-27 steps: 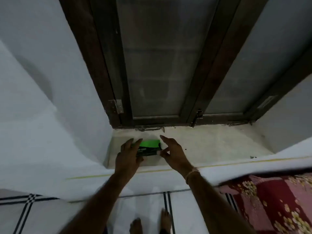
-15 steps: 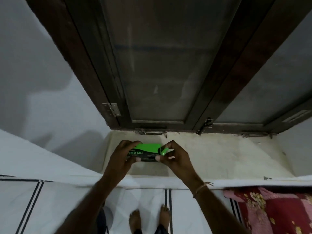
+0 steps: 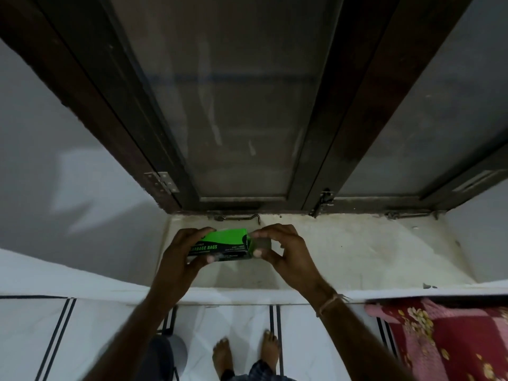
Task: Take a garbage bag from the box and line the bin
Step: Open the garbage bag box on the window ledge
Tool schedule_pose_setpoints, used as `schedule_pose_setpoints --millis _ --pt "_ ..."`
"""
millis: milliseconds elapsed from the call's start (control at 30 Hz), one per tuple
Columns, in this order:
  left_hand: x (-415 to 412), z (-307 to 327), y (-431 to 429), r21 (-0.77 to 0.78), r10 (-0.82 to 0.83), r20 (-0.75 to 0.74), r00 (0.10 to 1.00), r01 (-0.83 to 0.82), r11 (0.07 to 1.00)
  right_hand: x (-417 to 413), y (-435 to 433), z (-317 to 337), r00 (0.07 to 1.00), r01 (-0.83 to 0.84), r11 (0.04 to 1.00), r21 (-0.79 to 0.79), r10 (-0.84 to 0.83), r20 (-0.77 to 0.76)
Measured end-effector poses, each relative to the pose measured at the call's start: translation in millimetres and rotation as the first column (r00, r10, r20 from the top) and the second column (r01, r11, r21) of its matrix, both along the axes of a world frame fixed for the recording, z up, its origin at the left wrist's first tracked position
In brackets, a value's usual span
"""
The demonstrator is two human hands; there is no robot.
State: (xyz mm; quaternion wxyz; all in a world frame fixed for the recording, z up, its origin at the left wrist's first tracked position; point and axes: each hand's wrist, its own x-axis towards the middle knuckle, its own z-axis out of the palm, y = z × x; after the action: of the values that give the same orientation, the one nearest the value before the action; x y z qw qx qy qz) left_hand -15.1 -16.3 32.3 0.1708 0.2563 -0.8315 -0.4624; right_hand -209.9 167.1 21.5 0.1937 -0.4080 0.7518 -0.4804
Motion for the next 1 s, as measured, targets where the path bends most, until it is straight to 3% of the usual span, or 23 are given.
schedule_pose_setpoints --millis 133,333,500,600,800,900,1000 --pt "2.1 3.9 -0.1 -0.008 0.031 -0.006 0.999 -0.031 0.999 -1.5 3.7 4.3 0.998 -0.017 0.998 -0.059 0.014 -0.056" --pt "-0.4 10.0 6.5 0.031 0.037 -0.024 0.999 -0.036 0.999 6.4 -1.2 4.7 0.997 0.065 0.988 -0.138 -0.068 -0.023" --pt "-2.3 14.7 10.5 0.073 0.034 -0.009 0.999 -0.033 0.997 13.1 -1.4 9.9 0.980 0.069 0.987 -0.148 -0.039 0.193" --pt "0.7 14.3 10.1 0.145 -0.005 0.019 1.000 0.002 0.990 12.7 1.6 15.3 0.949 -0.009 0.979 -0.205 0.074 0.308" --pt "5.8 16.2 1.1 0.322 -0.095 0.059 0.994 0.071 0.944 -1.5 5.0 26.1 0.984 -0.135 0.977 -0.167 0.152 0.096" --pt "5.6 19.3 1.3 0.363 -0.122 0.049 0.991 0.096 0.927 -2.9 7.1 32.3 0.986 -0.122 0.979 -0.161 0.138 0.091" --pt "5.1 22.4 3.0 0.295 -0.106 0.056 0.993 0.085 0.952 0.7 7.1 35.4 0.986 -0.054 0.988 -0.145 0.076 0.148"
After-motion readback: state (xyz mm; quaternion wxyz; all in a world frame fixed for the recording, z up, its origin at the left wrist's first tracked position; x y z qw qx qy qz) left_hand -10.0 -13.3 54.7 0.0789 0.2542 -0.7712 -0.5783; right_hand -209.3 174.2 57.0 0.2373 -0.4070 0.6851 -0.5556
